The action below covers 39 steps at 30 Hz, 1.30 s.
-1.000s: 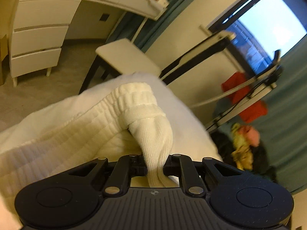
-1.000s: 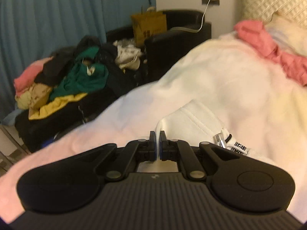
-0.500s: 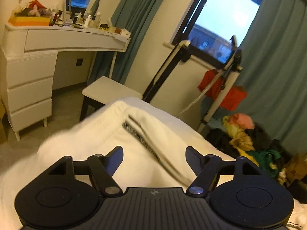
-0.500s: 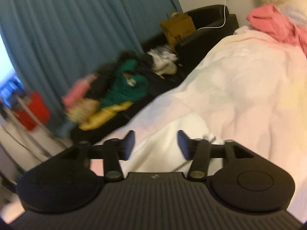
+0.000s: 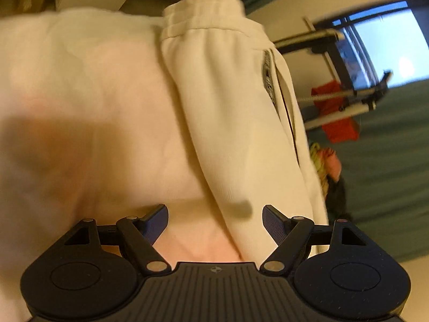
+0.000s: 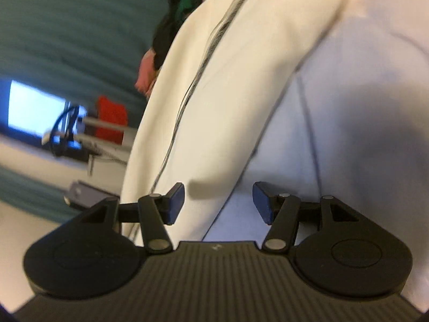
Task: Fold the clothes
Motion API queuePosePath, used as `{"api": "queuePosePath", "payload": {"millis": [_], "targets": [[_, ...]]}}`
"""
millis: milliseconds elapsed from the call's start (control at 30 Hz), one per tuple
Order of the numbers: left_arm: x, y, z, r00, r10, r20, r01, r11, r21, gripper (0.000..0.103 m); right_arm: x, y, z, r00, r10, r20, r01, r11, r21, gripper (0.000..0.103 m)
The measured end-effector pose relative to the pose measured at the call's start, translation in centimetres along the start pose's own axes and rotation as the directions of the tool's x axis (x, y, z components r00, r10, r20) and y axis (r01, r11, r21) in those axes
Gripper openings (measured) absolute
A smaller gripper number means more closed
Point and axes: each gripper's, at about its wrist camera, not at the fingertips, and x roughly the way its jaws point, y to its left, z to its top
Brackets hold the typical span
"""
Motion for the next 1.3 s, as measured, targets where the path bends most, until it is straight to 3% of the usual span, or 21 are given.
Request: {"api": "queuePosePath", "payload": {"millis": [67,233,333,467,500,533,567,600,667,867,1033,1133,1300], "targets": [[0.9,-0.2,1.1,0.999,-0.008,0.037,0.008,1.000,-0.010,0.077,1.0,0.1,0.6,0.999,0.005,0.045,-0.005,1.000,-0.009,0.059],[2.5,-0.7,5.1,0.981,0.019,0.191,-0.017,1.000,-0.016,0.054,3.1,-1.1,3.6,0.965,0.010,0.262,-0.024,0.998,0.053,0.056],[4.0,-0.1,7.4,0.983,0.026,0.184,-0.024,1.000,-0.013,0.036,4.2,-1.6,5.6,0.938,-0.005,0.347,-0.037,0.993,0.115,0.056],[3.7,-0.1,8.6,0.985,0.011,0.173,-0.008,1.000,-0.012,0.022,5.4,-1.4,8.1,0.920,-0.011,0.392,-0.033,0.994,0.106,0.056],[3.3,-0.2,8.7,0.984,0.005,0.177,-0.004,1.000,-0.008,0.018,5.6,-1.4,8.7,0.916,-0.014,0.401,-0.032,0.994,0.106,0.052],[2.9,-0.3,8.9,0.984,-0.002,0.179,0.003,1.000,-0.007,0.016,5.7,-1.4,9.1,0.916,-0.012,0.402,-0.035,0.993,0.109,0.046],[2.6,-0.3,9.2,0.984,-0.009,0.180,0.011,1.000,-0.008,0.015,5.8,-1.3,9.5,0.917,-0.009,0.399,-0.039,0.993,0.113,0.030],[2.3,-0.4,9.5,0.983,-0.017,0.181,0.019,1.000,-0.010,0.014,5.6,-1.2,9.9,0.921,-0.007,0.390,-0.040,0.993,0.112,0.022],[1.4,-0.5,9.8,0.983,-0.027,0.183,0.030,0.999,-0.013,0.013,5.0,-0.6,10.4,0.930,-0.011,0.367,-0.026,0.995,0.095,0.018],[-5.2,-0.9,9.9,0.980,-0.018,0.201,0.014,1.000,0.024,0.012,-0.2,2.2,9.6,0.938,0.005,0.346,-0.016,0.999,0.028,0.015],[-12.0,-0.3,10.0,0.975,0.004,0.221,-0.020,0.997,0.072,0.012,-4.3,3.2,6.1,0.961,-0.003,0.276,0.003,1.000,-0.001,0.015],[-16.5,1.5,9.7,0.973,0.031,0.229,-0.053,0.995,0.088,0.012,-7.5,1.7,3.8,0.968,-0.009,0.249,-0.005,0.998,0.056,0.014],[-20.5,5.9,8.4,0.973,0.103,0.206,-0.122,0.989,0.084,0.013,-10.4,-2.9,0.9,0.984,-0.042,0.174,-0.007,0.962,0.272,0.014]]}}
